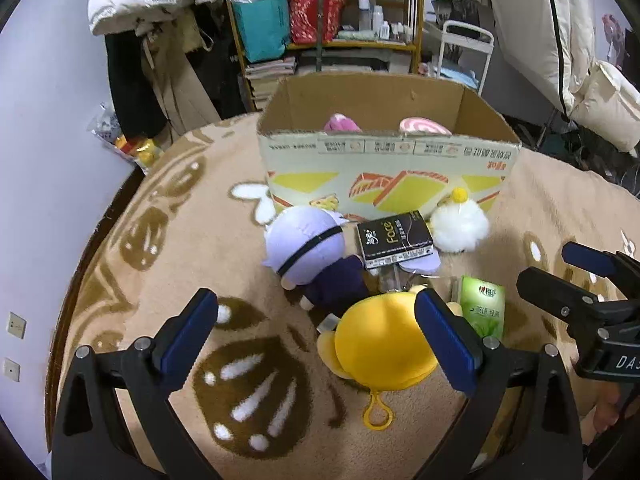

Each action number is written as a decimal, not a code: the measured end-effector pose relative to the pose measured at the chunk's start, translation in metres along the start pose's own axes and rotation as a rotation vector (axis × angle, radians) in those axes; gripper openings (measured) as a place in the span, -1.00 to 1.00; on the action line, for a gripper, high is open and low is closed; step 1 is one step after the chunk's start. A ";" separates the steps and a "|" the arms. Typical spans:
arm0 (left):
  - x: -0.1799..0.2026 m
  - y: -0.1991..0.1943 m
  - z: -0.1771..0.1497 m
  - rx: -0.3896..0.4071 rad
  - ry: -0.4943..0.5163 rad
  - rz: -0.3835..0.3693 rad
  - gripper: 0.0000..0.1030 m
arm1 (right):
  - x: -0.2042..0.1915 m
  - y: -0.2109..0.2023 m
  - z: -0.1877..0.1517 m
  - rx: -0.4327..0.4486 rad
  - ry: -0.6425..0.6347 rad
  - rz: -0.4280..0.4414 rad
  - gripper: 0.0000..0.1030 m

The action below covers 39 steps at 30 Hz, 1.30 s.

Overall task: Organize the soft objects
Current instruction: 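Move the right tool down to the green tissue pack, then grasp the green tissue pack with the right tool while the left tool grasps the yellow plush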

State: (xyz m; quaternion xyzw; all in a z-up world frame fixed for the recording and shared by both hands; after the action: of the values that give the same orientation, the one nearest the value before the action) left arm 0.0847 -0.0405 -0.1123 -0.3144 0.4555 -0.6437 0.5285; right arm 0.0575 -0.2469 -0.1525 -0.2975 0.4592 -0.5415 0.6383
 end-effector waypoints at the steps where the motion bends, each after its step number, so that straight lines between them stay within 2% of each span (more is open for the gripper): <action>1: 0.001 0.003 0.000 -0.007 0.001 -0.001 0.90 | 0.002 0.002 0.001 -0.006 0.002 -0.001 1.00; 9: 0.017 0.022 -0.001 -0.085 0.050 -0.036 0.90 | 0.012 0.025 0.006 -0.075 0.043 0.018 1.00; 22: 0.046 0.050 -0.010 -0.197 0.136 -0.077 0.90 | 0.013 0.053 0.002 -0.193 0.083 0.044 0.87; 26: 0.050 0.061 -0.011 -0.236 0.144 -0.075 0.90 | 0.018 0.062 -0.001 -0.251 0.095 0.037 0.52; 35: 0.049 0.078 -0.010 -0.297 0.103 -0.126 0.93 | 0.012 0.076 -0.009 -0.299 0.103 0.067 0.50; 38: 0.047 0.079 -0.009 -0.300 0.095 -0.132 0.93 | 0.010 0.077 -0.010 -0.307 0.100 0.086 0.32; 39: 0.047 0.079 -0.009 -0.300 0.094 -0.133 0.93 | 0.009 0.078 -0.010 -0.308 0.100 0.086 0.31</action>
State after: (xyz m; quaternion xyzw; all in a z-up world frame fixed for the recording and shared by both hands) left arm 0.0969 -0.0858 -0.1922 -0.3886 0.5487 -0.6161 0.4102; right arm 0.0813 -0.2362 -0.2270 -0.3449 0.5802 -0.4509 0.5840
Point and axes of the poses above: each gripper's, at about its wrist camera, not at the fingertips, and y roughly the way its jaws point, x to its right, z to its top, the point moved 5 cm from there along y, roughly the way its jaws point, and after that the axes turned 13 degrees about -x, right-handed, at the moved point
